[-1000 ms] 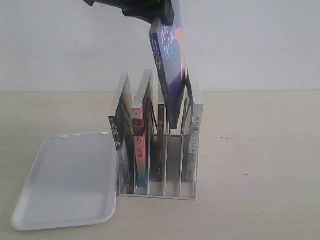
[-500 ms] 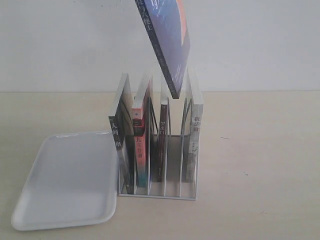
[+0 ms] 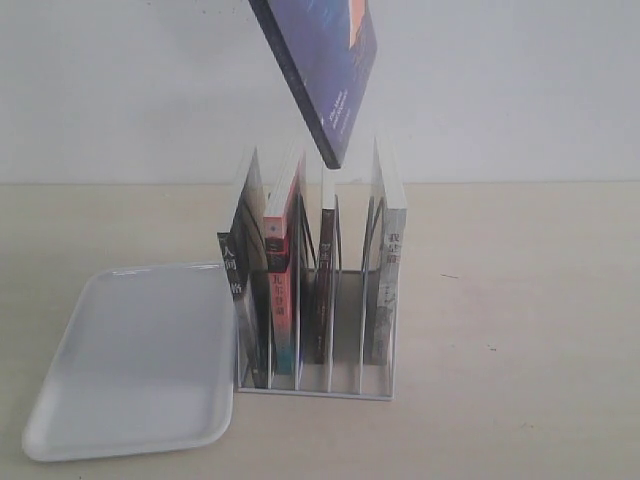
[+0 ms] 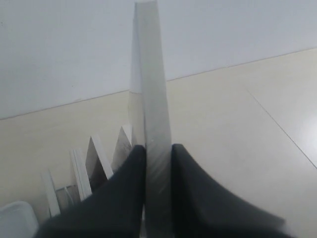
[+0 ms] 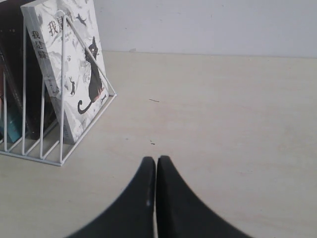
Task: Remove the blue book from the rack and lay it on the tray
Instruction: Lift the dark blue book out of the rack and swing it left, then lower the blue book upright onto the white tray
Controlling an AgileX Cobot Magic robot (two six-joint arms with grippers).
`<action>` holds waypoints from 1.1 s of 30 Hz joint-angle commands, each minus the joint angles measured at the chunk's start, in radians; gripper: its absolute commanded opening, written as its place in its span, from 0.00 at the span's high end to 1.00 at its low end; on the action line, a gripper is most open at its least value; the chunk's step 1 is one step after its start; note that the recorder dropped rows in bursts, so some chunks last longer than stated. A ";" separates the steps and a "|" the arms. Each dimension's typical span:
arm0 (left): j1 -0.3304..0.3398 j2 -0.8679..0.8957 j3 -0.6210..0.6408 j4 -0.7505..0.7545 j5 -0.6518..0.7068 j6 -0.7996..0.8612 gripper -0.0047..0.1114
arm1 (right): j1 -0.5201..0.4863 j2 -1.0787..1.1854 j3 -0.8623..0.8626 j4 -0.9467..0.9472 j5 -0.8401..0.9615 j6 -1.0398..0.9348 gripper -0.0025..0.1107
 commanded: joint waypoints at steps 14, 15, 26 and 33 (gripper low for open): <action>0.002 -0.130 0.002 0.006 0.087 0.096 0.92 | -0.003 -0.004 -0.001 0.000 -0.009 -0.004 0.98; 0.010 -0.140 0.002 0.002 0.096 0.105 0.92 | -0.003 -0.004 -0.001 0.000 -0.009 -0.004 0.98; 0.086 -0.235 0.002 -0.020 0.228 0.248 0.92 | -0.003 -0.004 -0.001 0.000 -0.009 -0.004 0.98; 0.128 -0.248 0.002 -0.070 0.228 0.363 0.92 | -0.003 -0.004 -0.001 0.000 -0.009 -0.004 0.98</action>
